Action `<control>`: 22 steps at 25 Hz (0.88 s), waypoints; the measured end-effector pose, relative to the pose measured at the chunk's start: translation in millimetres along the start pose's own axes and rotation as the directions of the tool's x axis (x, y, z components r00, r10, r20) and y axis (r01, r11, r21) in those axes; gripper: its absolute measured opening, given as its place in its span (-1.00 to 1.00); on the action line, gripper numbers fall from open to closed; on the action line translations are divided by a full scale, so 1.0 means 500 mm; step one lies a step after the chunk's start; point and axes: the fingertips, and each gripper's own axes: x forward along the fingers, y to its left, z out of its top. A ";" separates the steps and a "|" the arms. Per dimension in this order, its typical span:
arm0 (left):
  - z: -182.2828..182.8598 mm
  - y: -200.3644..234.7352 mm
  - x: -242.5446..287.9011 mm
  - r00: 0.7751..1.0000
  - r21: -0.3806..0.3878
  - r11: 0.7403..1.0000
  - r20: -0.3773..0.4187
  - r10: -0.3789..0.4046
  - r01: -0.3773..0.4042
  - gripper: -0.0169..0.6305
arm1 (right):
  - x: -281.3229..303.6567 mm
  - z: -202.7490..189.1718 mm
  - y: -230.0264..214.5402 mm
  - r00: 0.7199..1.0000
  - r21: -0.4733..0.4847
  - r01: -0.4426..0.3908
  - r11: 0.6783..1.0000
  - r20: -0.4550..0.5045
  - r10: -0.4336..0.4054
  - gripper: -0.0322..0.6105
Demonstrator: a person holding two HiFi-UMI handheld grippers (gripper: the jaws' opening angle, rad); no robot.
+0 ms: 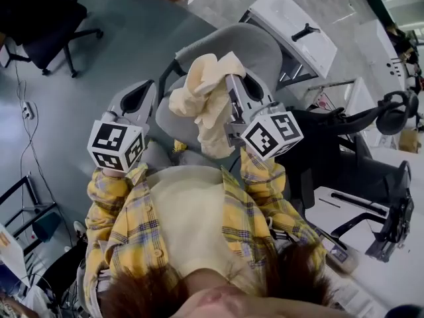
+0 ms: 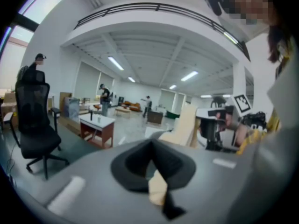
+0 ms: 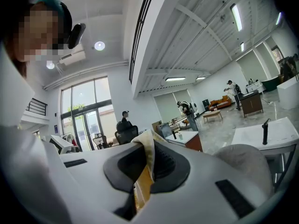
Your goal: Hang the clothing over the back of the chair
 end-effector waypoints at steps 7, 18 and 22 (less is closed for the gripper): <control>0.025 0.024 0.084 0.987 0.051 0.985 -0.030 -0.161 0.162 -0.93 | 0.018 -0.011 -0.019 0.991 0.020 0.132 0.991 0.027 -0.132 -0.85; 0.046 0.102 0.165 0.903 0.093 0.901 -0.125 -0.412 0.424 -0.93 | 0.078 -0.012 -0.056 0.902 0.089 0.417 0.905 0.085 -0.424 -0.85; 0.044 0.121 0.180 0.865 0.100 0.864 -0.156 -0.476 0.493 -0.93 | 0.086 -0.026 -0.056 0.861 0.111 0.490 0.865 0.094 -0.500 -0.85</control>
